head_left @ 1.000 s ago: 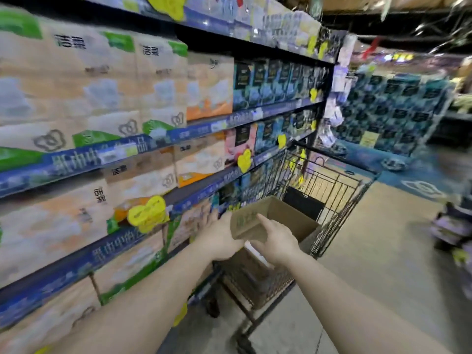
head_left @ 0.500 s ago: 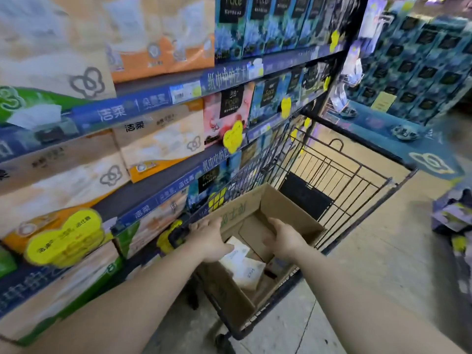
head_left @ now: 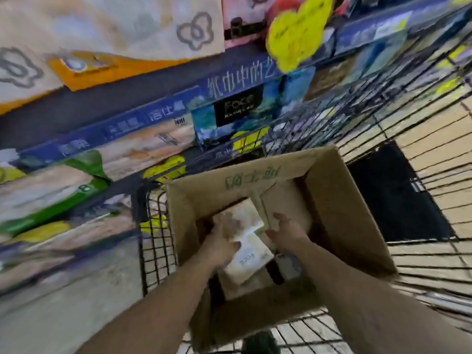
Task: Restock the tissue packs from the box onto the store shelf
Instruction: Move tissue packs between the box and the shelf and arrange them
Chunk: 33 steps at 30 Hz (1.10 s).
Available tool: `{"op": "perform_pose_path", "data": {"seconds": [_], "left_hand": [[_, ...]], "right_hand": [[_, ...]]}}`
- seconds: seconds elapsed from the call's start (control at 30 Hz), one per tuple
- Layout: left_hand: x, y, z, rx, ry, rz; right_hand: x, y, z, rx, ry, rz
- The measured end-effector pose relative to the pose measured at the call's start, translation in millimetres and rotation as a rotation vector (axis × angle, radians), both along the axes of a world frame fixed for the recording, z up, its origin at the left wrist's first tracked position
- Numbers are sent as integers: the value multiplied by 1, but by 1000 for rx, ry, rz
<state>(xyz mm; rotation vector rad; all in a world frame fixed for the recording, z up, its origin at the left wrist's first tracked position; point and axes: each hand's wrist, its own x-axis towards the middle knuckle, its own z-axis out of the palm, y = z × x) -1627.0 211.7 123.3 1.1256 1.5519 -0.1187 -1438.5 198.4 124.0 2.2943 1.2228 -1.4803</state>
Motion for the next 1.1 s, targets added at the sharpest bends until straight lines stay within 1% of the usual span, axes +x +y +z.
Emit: {"op": "perform_pose_path", "data": {"seconds": [0.07,0.13,0.2,0.3,0.4,0.47,0.57,0.63,0.7,0.77,0.83,0.9,1.0,1.1], "left_hand": [[-1,-3,-54,-98,15,147],[-1,-5,-76,-124,55,249],[8,-4,-74,-140,100,325],[19,1,-87,-154,123,412],[21,2,-99,-139,109,511],[19,-2,-97,-95,156,561],[20,-9,-88,-32,241,631],[22,-19,-84,-103,276,640],[25,-33,-85,-237,294,649],[26,-42,-84,-279,283,648],[25,-42,-82,-247,279,624],[26,-34,-76,-198,242,646],[30,-9,-61,-65,92,752],[34,20,-42,42,-66,790]], "right_hand": [[5,8,-34,13,44,-35],[7,11,-70,40,106,-38],[6,13,-100,57,146,-12],[2,20,-123,59,202,-47],[-3,25,-131,55,242,-61],[-3,27,-128,50,233,-75],[-2,24,-121,27,260,-152],[-1,14,-118,-40,272,-112],[0,0,-118,-117,293,-79],[2,-11,-120,-151,333,-129],[5,-12,-119,-153,388,-221],[7,-5,-114,-156,458,-375],[9,21,-96,-212,584,-680],[11,43,-85,-148,621,-718]]}}
